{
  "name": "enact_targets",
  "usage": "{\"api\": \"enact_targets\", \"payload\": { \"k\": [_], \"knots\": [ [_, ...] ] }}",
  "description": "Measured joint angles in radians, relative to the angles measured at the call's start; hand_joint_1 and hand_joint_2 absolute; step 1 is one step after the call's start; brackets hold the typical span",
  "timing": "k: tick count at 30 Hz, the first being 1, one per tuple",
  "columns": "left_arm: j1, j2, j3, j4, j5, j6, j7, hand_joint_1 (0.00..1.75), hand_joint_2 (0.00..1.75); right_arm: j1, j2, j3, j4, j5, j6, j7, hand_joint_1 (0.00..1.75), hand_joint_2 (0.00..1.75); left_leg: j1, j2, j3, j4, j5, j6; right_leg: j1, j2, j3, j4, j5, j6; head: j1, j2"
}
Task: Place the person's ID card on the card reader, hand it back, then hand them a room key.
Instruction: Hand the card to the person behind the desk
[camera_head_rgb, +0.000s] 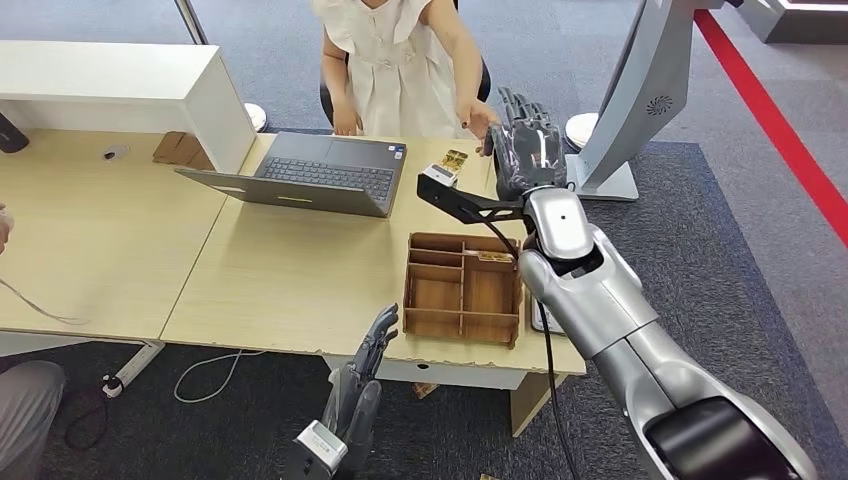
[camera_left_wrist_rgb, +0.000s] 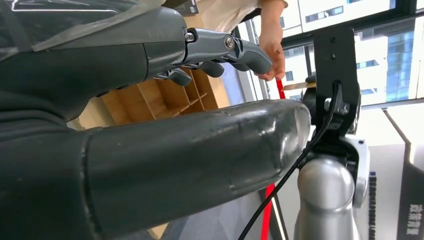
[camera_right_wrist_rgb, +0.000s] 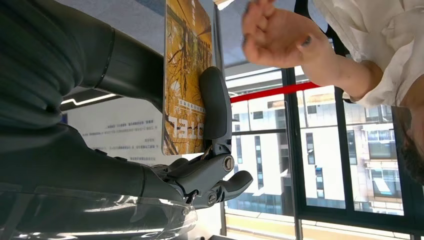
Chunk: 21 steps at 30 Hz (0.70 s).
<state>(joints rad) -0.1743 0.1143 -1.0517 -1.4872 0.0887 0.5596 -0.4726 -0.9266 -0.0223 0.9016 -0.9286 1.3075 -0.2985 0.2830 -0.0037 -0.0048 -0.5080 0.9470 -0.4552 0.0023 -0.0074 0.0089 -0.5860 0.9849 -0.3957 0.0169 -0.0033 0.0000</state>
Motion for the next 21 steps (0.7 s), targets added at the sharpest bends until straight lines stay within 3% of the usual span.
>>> {"api": "enact_targets", "payload": {
  "k": [8, 21],
  "knots": [
    [-0.01, -0.008, -0.007, 0.024, -0.004, -0.023, 0.0, 0.0, 0.0, -0.063, 0.041, 0.025, 0.103, -0.01, 0.01, 0.027, 1.75, 1.75, 0.0, 0.0, 0.0, 0.0, 0.0, 0.0, 0.0, 0.0, 0.0, 0.0, 0.0, 0.0, 0.0, 0.0],
    [-0.021, -0.017, -0.016, 0.045, -0.006, -0.044, 0.002, 0.0, 0.0, -0.104, 0.05, 0.046, 0.176, 0.01, 0.065, 0.06, 1.71, 1.75, 0.0, 0.0, 0.0, 0.0, 0.0, 0.0, 0.0, 0.0, 0.0, 0.0, 0.0, 0.0, 0.0, 0.0]
  ]
}}
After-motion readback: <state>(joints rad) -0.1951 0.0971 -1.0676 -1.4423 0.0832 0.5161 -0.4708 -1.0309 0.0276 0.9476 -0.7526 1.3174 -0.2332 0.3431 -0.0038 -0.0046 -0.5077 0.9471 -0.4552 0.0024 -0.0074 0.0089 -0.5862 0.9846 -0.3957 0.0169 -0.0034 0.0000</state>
